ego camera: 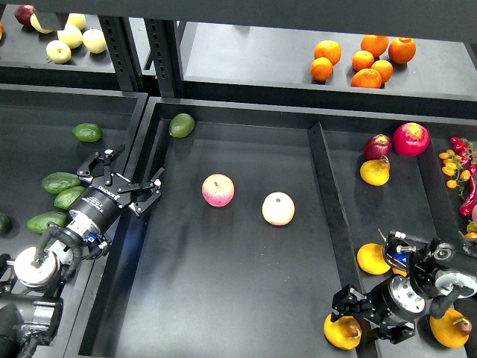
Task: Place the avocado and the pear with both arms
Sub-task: 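Grasp a yellow pear in the fruit bin with the right gripper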
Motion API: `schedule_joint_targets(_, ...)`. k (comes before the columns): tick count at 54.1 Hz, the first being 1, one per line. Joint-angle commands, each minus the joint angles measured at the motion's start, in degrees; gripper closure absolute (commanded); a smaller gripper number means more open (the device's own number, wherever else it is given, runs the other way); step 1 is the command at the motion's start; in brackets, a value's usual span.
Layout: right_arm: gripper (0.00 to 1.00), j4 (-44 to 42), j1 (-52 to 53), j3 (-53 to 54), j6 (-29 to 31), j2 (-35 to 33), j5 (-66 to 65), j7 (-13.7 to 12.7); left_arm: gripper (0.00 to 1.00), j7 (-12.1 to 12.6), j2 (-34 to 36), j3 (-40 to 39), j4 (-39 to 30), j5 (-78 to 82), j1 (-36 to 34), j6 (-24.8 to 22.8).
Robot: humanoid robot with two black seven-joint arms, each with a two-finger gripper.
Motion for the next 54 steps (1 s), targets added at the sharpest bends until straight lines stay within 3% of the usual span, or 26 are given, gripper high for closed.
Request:
schedule_joint_targets(1, 0.19, -0.27, -0.58, 0.08, 0.00, -0.08, 0.01, 0.00, 0.01, 0.00, 0.00, 0.00, -0.09, -0.02, 0.00, 0.00)
schedule_joint_targets(8, 0.23, -0.54, -0.58, 0.08, 0.00, 0.01, 0.01, 0.00, 0.01, 0.00, 0.00, -0.08, -0.18, -0.02, 0.00, 0.00)
schedule_joint_targets(17, 0.38, -1.50, -0.66, 0.08, 0.00, 0.10, 0.89, 0.00, 0.01, 0.00, 0.00, -0.08, -0.27, -0.02, 0.09, 0.00)
schedule_joint_targets(23, 0.66, -2.03, -0.75, 0.09, 0.00, 0.10, 3.87, 0.00, 0.01, 0.00, 0.00, -0.17, -0.35, -0.02, 0.18, 0.00)
schedule_joint_targets(25, 0.71, -2.29, -1.02, 0.17, 0.00, 0.10, 5.10, 0.00, 0.01, 0.00, 0.00, -0.17, -0.35, -0.02, 0.27, 0.00)
schedule_joint_targets(54, 0.79, -0.10, 5.57, 1.23, 0.00, -2.62, 21.53, 0.00, 0.01, 0.00, 0.00, -0.44, -0.35, -0.02, 0.79, 0.00)
